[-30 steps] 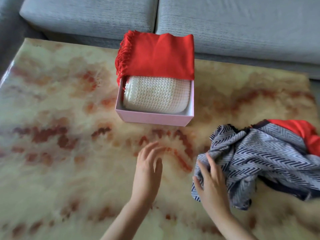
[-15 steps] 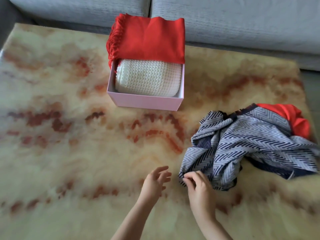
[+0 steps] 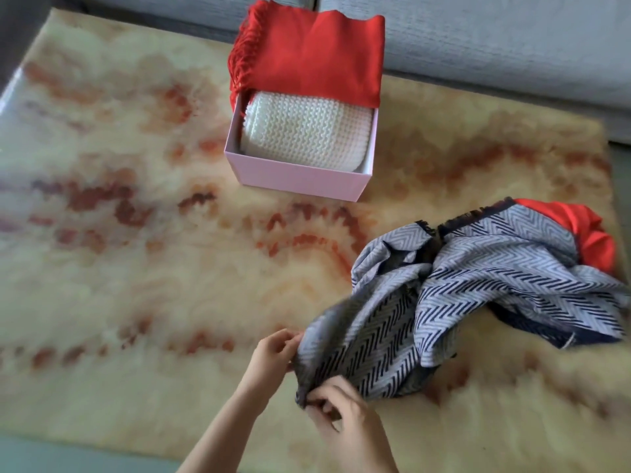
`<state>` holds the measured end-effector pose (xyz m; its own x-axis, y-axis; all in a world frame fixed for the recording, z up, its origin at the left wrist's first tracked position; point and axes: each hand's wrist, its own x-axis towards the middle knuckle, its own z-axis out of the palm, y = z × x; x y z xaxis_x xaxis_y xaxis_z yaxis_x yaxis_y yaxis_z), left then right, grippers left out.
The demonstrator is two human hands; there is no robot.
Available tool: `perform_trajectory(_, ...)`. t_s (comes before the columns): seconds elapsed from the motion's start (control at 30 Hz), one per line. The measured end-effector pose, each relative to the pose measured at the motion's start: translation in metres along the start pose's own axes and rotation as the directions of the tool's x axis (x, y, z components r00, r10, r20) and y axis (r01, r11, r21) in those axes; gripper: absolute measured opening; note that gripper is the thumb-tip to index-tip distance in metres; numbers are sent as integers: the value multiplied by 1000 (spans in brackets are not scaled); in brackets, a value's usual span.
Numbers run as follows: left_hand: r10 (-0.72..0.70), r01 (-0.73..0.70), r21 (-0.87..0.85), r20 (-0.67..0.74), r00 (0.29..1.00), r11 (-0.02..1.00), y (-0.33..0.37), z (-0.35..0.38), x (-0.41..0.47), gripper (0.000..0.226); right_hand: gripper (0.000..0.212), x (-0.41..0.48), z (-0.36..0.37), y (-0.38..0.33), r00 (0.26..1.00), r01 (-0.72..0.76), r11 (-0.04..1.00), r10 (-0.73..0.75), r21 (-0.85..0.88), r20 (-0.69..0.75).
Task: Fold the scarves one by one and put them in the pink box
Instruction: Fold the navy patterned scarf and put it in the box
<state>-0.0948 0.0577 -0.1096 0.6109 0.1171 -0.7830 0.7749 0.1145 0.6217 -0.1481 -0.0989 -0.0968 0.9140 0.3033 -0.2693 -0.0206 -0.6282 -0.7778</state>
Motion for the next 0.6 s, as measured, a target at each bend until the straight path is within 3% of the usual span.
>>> perform_trajectory(0.07, 15, -18, -37, -86, 996, 999, -7, -11, -6, 19, 12, 14, -16, -2, 999, 38, 999, -39, -31, -34)
perform_trajectory(0.17, 29, -45, -98, -157, 987, 994, -12, -24, -17, 25, 29, 47, -41, 6, 986, 70, 976, -100, -207, -135)
perform_trajectory(0.27, 36, -47, -82, -122, 992, 996, -15, -28, -29, 30, 55, 76, -53, 11, 987, 106, 897, -147, -430, -63)
perform_trajectory(0.33, 97, -95, 33, -67, 993, 995, -14, -25, -34, 28, 64, 89, -54, 10, 990, 114, 834, -142, -540, -11)
perform_trajectory(0.43, 148, -144, 173, -14, 989, 974, -11, -20, -32, 26, 41, 102, -56, 12, 981, 136, 751, -194, -646, -18)
perform_trajectory(0.6, 78, -73, 89, -63, 995, 993, -6, -13, -20, 22, 32, 81, -59, 22, 968, 159, 738, -247, -655, -42)
